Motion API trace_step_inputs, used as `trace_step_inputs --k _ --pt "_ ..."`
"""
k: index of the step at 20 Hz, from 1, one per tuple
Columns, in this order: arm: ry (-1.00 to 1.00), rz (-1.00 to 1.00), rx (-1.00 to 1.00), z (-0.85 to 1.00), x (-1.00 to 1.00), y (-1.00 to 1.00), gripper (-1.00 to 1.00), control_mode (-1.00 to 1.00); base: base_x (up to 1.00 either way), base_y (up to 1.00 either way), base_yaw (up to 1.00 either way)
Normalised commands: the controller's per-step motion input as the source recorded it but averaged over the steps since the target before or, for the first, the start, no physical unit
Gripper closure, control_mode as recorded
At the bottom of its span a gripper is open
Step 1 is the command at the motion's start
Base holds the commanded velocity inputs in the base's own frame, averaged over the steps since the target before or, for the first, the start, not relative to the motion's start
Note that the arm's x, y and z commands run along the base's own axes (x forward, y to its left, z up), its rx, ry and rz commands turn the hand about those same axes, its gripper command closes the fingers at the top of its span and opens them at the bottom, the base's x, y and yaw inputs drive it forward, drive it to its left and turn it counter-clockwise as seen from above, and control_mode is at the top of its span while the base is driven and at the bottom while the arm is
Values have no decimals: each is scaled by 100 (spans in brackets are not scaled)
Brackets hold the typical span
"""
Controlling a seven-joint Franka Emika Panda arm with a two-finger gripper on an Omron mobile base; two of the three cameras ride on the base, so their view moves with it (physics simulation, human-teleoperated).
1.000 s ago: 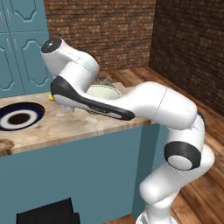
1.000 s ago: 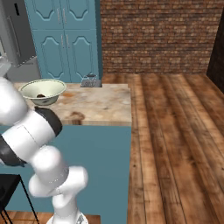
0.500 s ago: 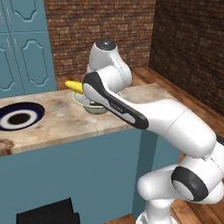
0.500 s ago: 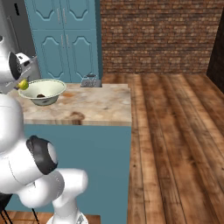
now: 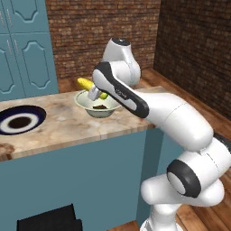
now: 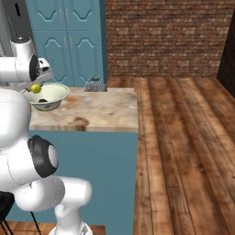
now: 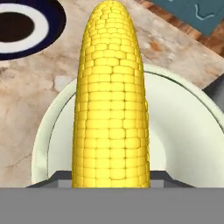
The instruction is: Pick the chicken drumstick and corn from their plates and place them in the bowl. Then put the bowl in the fridge.
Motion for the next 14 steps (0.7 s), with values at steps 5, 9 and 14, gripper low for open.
trace_step_inputs --k 5,9,14 --pt "29 -17 4 14 42 -9 100 -100 0 0 0" --pt "19 -14 1 1 14 -11 100 -100 0 0 0" --pt "3 -11 0 -9 9 -4 100 -100 0 0 0"
